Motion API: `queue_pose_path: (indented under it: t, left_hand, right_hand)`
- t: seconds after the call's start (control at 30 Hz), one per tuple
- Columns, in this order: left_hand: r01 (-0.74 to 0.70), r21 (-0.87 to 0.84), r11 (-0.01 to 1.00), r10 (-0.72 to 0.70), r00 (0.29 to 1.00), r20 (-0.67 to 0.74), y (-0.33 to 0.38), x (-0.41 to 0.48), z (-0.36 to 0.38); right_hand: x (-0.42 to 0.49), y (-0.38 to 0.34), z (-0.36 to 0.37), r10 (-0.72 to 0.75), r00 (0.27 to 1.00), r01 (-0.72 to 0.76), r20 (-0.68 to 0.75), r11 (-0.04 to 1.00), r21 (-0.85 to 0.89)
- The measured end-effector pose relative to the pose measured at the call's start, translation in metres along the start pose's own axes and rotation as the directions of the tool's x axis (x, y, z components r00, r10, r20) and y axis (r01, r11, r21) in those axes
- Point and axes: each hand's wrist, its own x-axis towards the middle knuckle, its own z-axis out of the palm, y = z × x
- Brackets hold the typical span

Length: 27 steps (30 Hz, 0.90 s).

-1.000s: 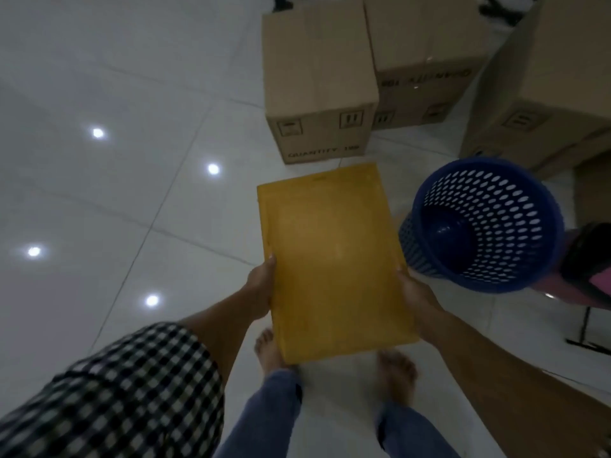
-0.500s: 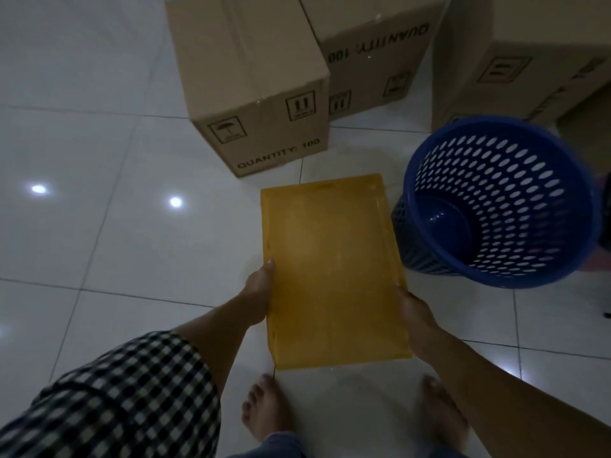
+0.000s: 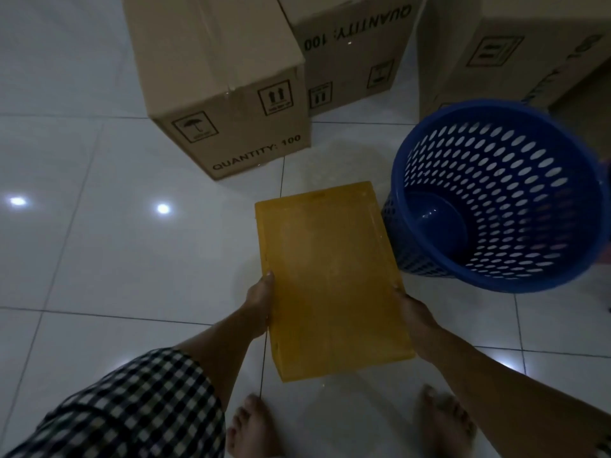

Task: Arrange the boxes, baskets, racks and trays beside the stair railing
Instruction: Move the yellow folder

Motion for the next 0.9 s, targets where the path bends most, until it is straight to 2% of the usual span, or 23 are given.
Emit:
queue_pose_path:
  t: [0.13, 0.27, 0.43, 0.53, 0.6, 0.7, 0.8, 0.9]
  left_hand:
    - [-0.02, 0.007, 1.0, 0.02, 0.999, -0.037, 0.004, 0.004, 0.008]
    - [0.0, 0.111, 0.994, 0.013, 0.993, -0.116, 0.013, 0.004, 0.012]
    - [-0.018, 0.198, 0.98, 0.048, 0.988, -0.145, 0.03, -0.042, 0.013]
    - [-0.08, 0.334, 0.939, 0.137, 0.979, -0.149, 0.051, -0.095, 0.013]
    - [-0.129, 0.482, 0.867, 0.224, 0.964, -0.144, 0.07, -0.134, 0.014]
    - [-0.217, 0.686, 0.694, 0.373, 0.924, -0.085, 0.106, -0.197, 0.015]
    - [-0.297, 0.789, 0.538, 0.489, 0.872, -0.005, 0.145, -0.262, 0.015]
    - [-0.326, 0.871, 0.368, 0.553, 0.83, 0.077, 0.177, -0.331, 0.012]
  right_hand:
    - [0.014, -0.001, 0.002, -0.034, 0.999, 0.034, -0.015, 0.999, -0.002]
    - [0.009, -0.009, 0.003, -0.106, 0.994, 0.105, -0.025, 0.993, -0.05]
    - [-0.047, -0.036, -0.002, -0.193, 0.981, 0.193, 0.01, 0.979, -0.061]
    - [-0.102, -0.059, -0.009, -0.224, 0.97, 0.234, 0.097, 0.967, -0.106]
    - [-0.134, -0.075, -0.016, -0.271, 0.955, 0.285, 0.123, 0.951, -0.123]
    - [-0.214, -0.119, -0.025, -0.359, 0.925, 0.375, 0.122, 0.913, -0.158]
    - [-0.299, -0.15, -0.044, -0.436, 0.898, 0.435, 0.055, 0.868, -0.24]
    - [-0.371, -0.163, -0.067, -0.477, 0.877, 0.436, -0.055, 0.84, -0.323]
